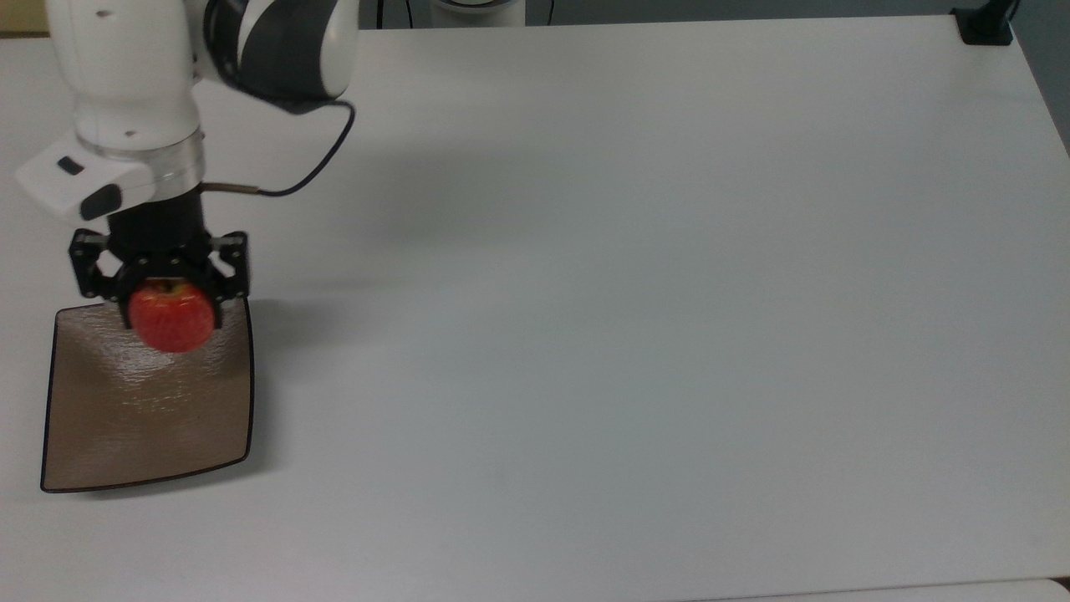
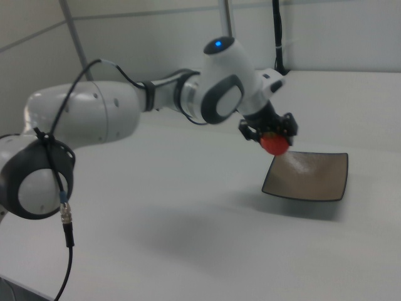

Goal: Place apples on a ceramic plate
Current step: 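Lower the apple onto the center of the plate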

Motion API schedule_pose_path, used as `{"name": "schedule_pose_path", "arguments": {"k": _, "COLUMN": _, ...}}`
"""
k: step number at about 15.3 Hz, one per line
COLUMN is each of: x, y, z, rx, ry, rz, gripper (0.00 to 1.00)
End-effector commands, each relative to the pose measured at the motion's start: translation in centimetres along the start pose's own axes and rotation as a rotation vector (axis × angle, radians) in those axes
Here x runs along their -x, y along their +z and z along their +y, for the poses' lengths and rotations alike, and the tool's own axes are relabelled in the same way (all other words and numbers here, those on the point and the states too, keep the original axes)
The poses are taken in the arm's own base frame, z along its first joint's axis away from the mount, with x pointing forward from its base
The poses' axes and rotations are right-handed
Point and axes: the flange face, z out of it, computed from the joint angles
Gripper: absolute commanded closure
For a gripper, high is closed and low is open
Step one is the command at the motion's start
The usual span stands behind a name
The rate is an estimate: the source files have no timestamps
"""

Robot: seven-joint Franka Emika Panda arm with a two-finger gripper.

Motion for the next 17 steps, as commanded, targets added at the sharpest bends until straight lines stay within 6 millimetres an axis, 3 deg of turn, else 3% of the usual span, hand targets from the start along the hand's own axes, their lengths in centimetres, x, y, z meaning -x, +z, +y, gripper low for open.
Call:
{"name": "schedule_pose_path", "arguments": {"k": 1, "x": 1.1, "y": 5.3, "z": 2.1, "rx": 0.048, "ry": 0.040, "rz": 0.043, "gripper": 0.98}}
{"name": "schedule_pose_path", "arguments": {"k": 3, "x": 1.7, "y": 7.7, "z": 2.7, "rx": 0.063, "ry": 0.044, "rz": 0.043, "gripper": 0.98}}
{"name": "schedule_pose_path", "arguments": {"k": 7, "x": 2.2, "y": 10.1, "z": 2.5, "rx": 0.077, "ry": 0.045, "rz": 0.053, "gripper": 0.94}}
{"name": "schedule_pose_path", "arguments": {"k": 9, "x": 2.5, "y": 10.8, "z": 2.3, "rx": 0.076, "ry": 0.047, "rz": 0.051, "gripper": 0.75}}
{"name": "schedule_pose_path", "arguments": {"k": 10, "x": 2.6, "y": 10.9, "z": 2.2, "rx": 0.073, "ry": 0.050, "rz": 0.047, "gripper": 0.51}}
{"name": "schedule_pose_path", "arguments": {"k": 13, "x": 2.9, "y": 11.3, "z": 2.2, "rx": 0.072, "ry": 0.046, "rz": 0.041, "gripper": 0.22}}
{"name": "schedule_pose_path", "arguments": {"k": 17, "x": 3.1, "y": 11.6, "z": 2.0, "rx": 0.070, "ry": 0.042, "rz": 0.033, "gripper": 0.13}}
